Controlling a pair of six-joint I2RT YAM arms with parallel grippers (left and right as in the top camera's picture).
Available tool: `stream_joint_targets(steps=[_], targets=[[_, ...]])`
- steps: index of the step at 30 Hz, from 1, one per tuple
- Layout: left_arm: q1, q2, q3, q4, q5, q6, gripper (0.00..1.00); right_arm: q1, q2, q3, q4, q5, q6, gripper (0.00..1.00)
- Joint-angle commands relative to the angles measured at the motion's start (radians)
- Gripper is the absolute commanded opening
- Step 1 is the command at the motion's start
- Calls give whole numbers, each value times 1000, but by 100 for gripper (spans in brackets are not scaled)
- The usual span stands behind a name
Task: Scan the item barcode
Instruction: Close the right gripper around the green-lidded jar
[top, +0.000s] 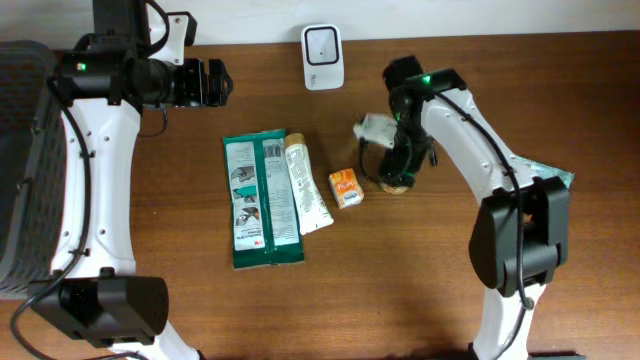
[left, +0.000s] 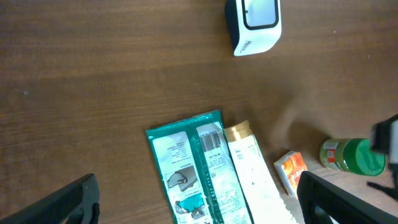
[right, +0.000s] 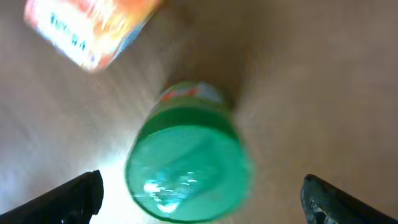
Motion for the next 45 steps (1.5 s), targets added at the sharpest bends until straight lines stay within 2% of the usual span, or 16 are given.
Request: stream_joint_targets(steps=[1,2,3,5,6,9,11,13,20,28,32,36,37,39,41,45], targets=[[1,-6,2,-2,8,-10,99,-1,-17,223,-106,-6,571,98],[1,-6,2,-2,8,-10,99,-1,-17,268,-151,-8,703,98],[1,-6,2,-2,8,-10,99,-1,-17,288,-179,-33,757,98],[1,-6,2,-2,8,-10,99,-1,-16,282,-211,-98,761,98],[1,-6,2,-2,8,-10,99,-1,-16,256,-209,-111,857,98],[1,-6,2,-2,8,-10,99,-1,-14,165,-171,-100,1293,98],[1,-6,2,-2,8,-10,99,-1,-14,66,-97,-92,1441,99],[1,-6,2,-2,8,-10,99,-2,-14,-1,-48,-63,1502,99],[1,-6,2,-2,8,-10,99,-1,-13,-61,13,4,1493,93],[1,-6,2,-2,8,-10,99,-1,-9,-125,90,-66,1330,93],[1,-6,2,-2,8,-10,99,-10,-10,-120,87,-59,1295,73],[1,-6,2,-2,8,-10,99,-16,-10,-119,83,-55,1277,67],[1,-6,2,-2,8,-10,99,-17,-10,-119,82,-51,1263,60],[1,-6,2,-1,8,-10,99,-21,-10,-117,82,-51,1222,57],[1,-6,2,-1,8,-10,99,-23,-11,-104,69,-57,1119,57],[1,-6,2,-2,8,-10,99,-23,-13,57,-81,-82,776,57]])
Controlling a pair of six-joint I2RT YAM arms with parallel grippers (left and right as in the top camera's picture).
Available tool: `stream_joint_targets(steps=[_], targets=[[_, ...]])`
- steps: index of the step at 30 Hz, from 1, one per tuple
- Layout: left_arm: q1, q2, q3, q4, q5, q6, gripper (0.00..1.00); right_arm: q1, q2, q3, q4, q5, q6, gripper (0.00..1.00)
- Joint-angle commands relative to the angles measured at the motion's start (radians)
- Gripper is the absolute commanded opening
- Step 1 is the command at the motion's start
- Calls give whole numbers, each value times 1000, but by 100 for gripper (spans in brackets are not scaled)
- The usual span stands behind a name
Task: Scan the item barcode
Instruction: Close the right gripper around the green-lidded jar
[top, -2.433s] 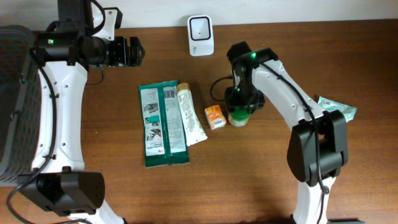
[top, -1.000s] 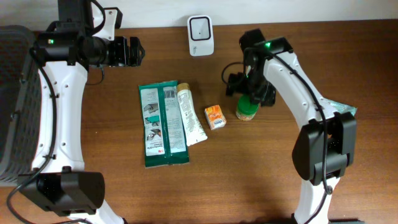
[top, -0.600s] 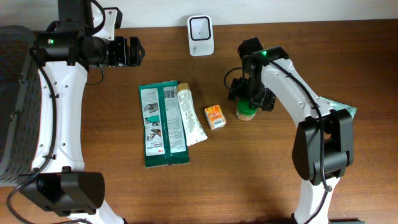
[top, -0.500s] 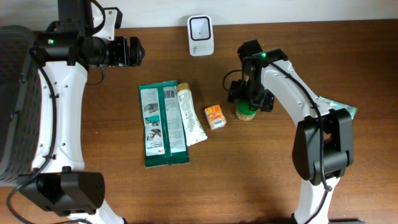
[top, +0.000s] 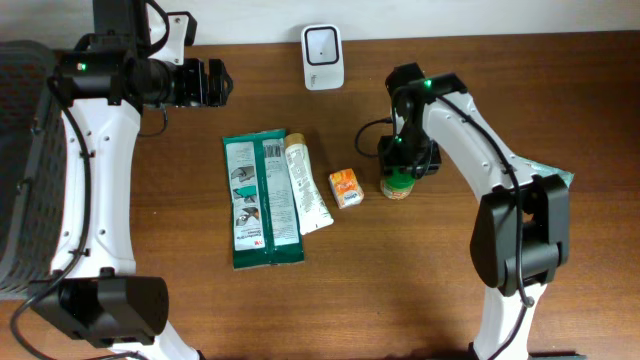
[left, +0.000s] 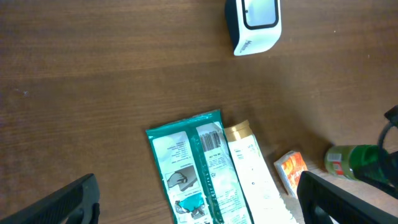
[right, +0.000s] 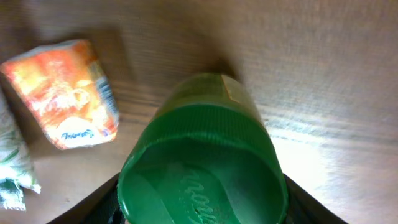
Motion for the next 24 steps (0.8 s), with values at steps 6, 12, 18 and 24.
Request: stream_joint_targets(steps=[6,12,18,24], targets=[[1,-6,3,-2,8,-10,99,-8,-11,154,-43,-14,-765,63],[1,-6,3,-1,8,-10,99,-8,2,137,-40,-15,-993,63],[1,-6,3,-2,8,-10,99,-9,3,20,2,-15,-1057,72],[1,-6,3,-2,8,-10,99,-9,-1,-8,61,-14,-926,84]])
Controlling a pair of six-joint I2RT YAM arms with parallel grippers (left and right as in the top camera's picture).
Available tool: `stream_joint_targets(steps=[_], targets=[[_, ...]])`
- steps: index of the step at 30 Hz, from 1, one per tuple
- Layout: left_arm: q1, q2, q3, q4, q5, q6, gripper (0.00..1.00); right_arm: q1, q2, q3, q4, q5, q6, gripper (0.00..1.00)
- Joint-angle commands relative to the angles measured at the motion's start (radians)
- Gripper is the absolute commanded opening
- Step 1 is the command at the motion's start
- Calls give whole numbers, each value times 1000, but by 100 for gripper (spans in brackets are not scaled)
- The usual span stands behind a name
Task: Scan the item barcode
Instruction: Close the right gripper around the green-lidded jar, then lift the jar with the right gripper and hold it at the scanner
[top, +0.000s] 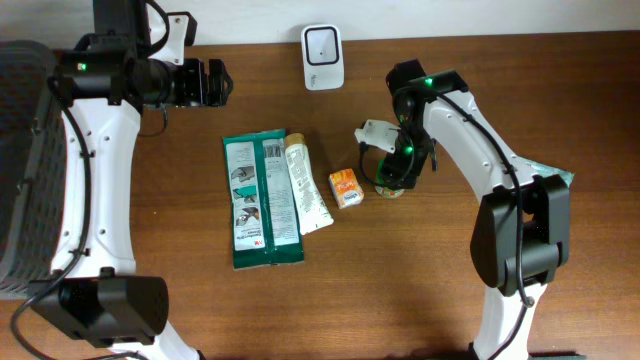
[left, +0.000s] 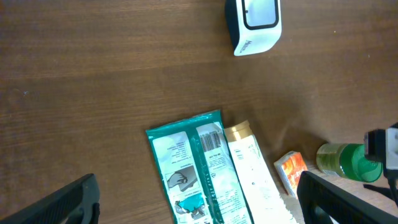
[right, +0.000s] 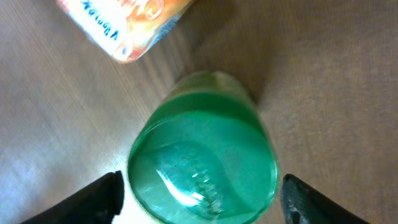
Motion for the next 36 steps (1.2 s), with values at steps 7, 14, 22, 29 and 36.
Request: stream_joint_targets(steps=[7,14,22,29,36], targets=[[1,-6,3,-1,8,-10,99,-5,-3,273,-161,-113,617,98],[1,-6,3,-1,8,-10,99,-2,1,81,-114,-48,528,99],[1,-6,3,-1,8,-10,99,2,1,-45,83,6,455,90],[1,-6,3,-1,8,-10,99,1,1,-52,101,25,459,73],[1,-6,3,-1,8,-10,99,1,0,-45,58,21,543,57]])
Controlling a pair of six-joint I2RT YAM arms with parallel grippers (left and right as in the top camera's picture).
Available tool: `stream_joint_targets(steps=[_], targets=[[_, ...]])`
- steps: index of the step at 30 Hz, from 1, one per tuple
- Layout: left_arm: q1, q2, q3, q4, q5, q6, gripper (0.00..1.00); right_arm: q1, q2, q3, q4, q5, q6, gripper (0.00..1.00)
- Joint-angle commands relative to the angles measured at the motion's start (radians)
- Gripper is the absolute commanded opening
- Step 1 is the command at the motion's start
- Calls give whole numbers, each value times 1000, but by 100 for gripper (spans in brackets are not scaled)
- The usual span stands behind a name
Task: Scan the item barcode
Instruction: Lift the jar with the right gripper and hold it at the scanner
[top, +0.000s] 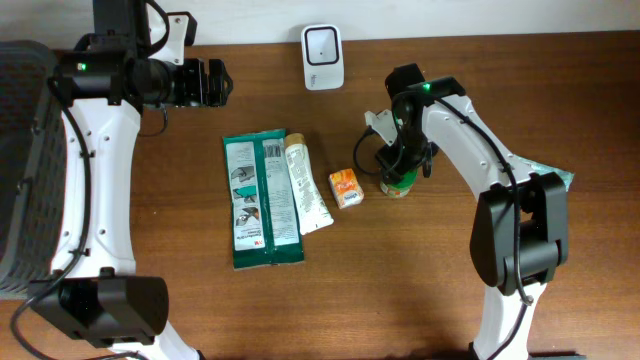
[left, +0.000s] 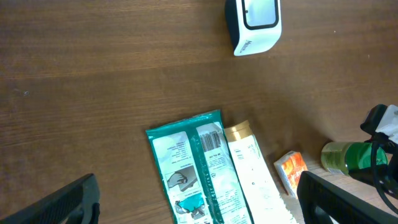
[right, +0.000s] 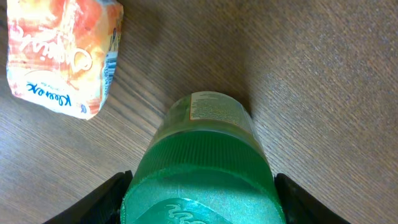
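Observation:
A small green bottle (top: 398, 184) with a green ribbed cap (right: 200, 186) stands upright on the wooden table, right of an orange packet (top: 345, 187). My right gripper (right: 200, 202) comes down on it from above, its dark fingers (right: 115, 202) against both sides of the cap. The white barcode scanner (top: 323, 43) stands at the table's back edge, also seen in the left wrist view (left: 253, 22). My left gripper (top: 213, 83) hangs high at the back left, open and holding nothing.
A green pouch (top: 260, 200) and a white tube (top: 306, 185) lie side by side left of the orange packet (right: 62, 53). A teal packet (top: 555, 176) peeks out behind the right arm. A grey basket (top: 18, 150) sits at the left edge.
The right wrist has turned over the bottle. Its fingers stood a little off the cap's sides; now they lie against them. The bottle stays in place. The left arm is unmoved.
First the right gripper hung wide open over the green bottle. Then its fingers were close around the cap, later slightly off it with the wrist turned, and now against it. The bottle stayed beside the orange packet throughout. The left arm never moved.

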Motion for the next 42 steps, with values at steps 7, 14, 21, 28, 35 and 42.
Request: stream_joint_targets(steps=[7,14,21,28,35,42], targets=[[1,-6,3,-1,8,-10,99,2,-8,190,-144,-136,169,53],[1,-6,3,-1,8,-10,99,-72,-8,513,-232,-793,187,53],[1,-6,3,-1,8,-10,99,-238,-8,540,-105,-1176,407,54],[1,-6,3,-1,8,-10,99,-152,-8,539,1,-760,403,51],[1,-6,3,-1,8,-10,99,97,21,455,396,71,43,48],[1,-6,3,-1,8,-10,99,132,198,443,826,183,-402,49]])
